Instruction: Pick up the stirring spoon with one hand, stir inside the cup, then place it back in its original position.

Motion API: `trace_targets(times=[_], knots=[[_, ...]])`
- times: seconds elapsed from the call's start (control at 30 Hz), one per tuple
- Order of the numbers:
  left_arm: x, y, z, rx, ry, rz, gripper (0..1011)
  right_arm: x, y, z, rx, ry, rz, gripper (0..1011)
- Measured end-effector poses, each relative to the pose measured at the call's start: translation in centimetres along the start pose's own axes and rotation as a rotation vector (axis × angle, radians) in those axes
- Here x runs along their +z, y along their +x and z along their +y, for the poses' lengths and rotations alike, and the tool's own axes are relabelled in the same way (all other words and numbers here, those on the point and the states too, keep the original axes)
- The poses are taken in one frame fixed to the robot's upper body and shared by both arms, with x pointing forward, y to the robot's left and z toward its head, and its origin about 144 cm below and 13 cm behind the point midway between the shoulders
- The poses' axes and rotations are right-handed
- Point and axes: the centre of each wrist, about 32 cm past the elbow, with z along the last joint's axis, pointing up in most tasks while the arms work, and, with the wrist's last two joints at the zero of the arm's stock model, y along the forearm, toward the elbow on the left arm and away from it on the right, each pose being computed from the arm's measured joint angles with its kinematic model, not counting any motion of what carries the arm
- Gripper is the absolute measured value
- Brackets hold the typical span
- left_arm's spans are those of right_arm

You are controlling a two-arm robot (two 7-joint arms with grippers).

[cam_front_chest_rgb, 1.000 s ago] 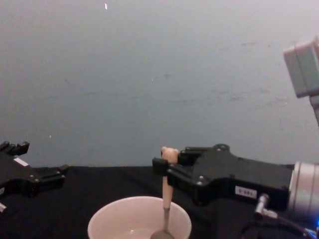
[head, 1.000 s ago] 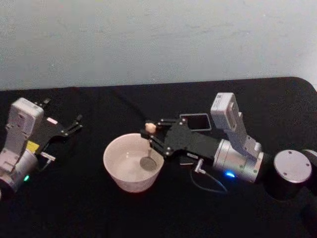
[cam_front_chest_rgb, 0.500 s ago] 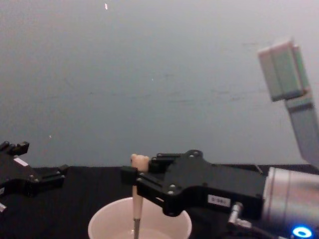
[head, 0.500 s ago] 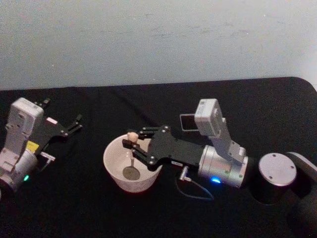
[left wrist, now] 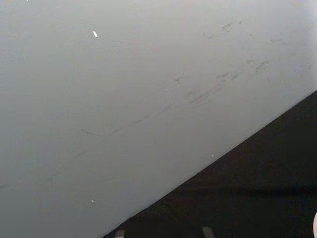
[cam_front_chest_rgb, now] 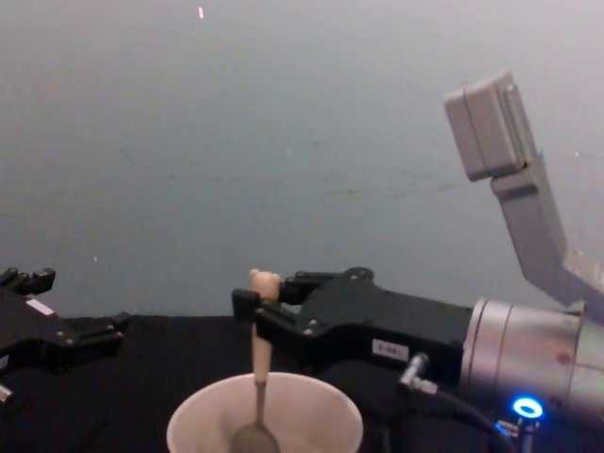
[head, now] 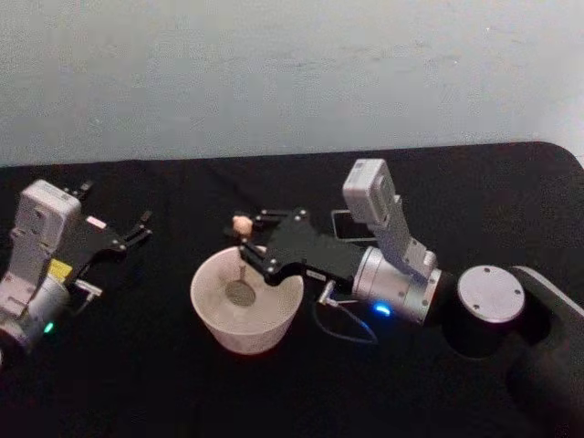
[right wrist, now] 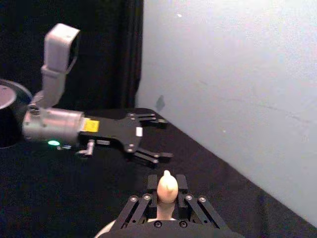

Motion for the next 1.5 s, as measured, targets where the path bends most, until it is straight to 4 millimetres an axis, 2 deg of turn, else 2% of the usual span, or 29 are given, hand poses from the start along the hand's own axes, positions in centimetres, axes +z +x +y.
trace_targets(times=[0.37,0.77,1.0,1.13,1.5], knots=[[0.0,0.0,0.0,0.0,0.0,0.0,1001,-0.2,0.9,-1.6,-0.039,-0.022,-0.017,214],[0.0,0.0,0.0,0.0,0.0,0.0,1001,0.4,-0.2,-3.6,-0.001,-0.014,-0.012,214],[0.0,0.0,0.0,0.0,0.0,0.0,1002,0.4,-1.0,-3.2,0.038,-0.014,-0.004,214],[0.0,0.0,0.0,0.0,0.0,0.0,1002,0.4,-1.3,-2.1,0.056,-0.006,0.003,214],[0.0,0.0,0.0,0.0,0.0,0.0,1001,0.2,-0.9,-0.3,0.023,0.006,0.007,214]])
